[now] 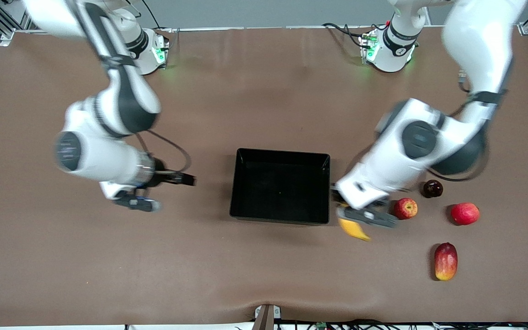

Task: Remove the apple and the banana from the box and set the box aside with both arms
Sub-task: 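Place the banana by the mango while the right gripper grasps the tray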

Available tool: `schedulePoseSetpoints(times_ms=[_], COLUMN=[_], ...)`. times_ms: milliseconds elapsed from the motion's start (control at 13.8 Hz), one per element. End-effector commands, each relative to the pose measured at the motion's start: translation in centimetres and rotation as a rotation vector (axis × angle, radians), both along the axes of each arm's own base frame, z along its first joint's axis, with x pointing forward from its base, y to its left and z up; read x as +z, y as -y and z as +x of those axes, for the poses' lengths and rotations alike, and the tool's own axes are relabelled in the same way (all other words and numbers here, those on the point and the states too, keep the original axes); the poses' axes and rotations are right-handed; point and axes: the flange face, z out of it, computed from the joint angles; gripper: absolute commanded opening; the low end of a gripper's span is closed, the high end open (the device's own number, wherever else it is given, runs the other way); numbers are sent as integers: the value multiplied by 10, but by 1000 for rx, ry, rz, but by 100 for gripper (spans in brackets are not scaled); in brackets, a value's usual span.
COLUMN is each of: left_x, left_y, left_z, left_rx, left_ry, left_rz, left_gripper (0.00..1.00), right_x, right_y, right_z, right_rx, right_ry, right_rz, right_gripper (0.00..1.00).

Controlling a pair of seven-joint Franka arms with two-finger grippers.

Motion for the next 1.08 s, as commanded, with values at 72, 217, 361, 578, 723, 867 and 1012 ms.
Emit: schedulePoseSetpoints(times_ms=[72,217,361,578,723,867,1012], left_x=[-11,-29,-52,-93,-124,-152,-177], left_y=[-86,-138,-182,-225,-234,-248,-253], left_z=[16,27,35,44,51,58,59], left_rx=[-143,-228,-339,-479,-531,-550,-539], left_ry=[-32,-42,-46,-56,-25,25,33], left_rz=[26,35,66,109,93,98,80], left_gripper=[0,0,0,0,0,0,0], right_x=[-68,-97,-112,-120,-120,-120,-120], right_y=[-61,-90,-96,-114,-114,-115,-114], right_z=[-5,-16,-17,-29,-29,-30,-29], right_rx=[-3,5,-1,17,2,-28,-29], right_ry=[53,80,115,98,91,85,84], right_rz=[-22,-65,-114,-123,-123,-124,-122], right_gripper=[100,100,97,8,0,0,0])
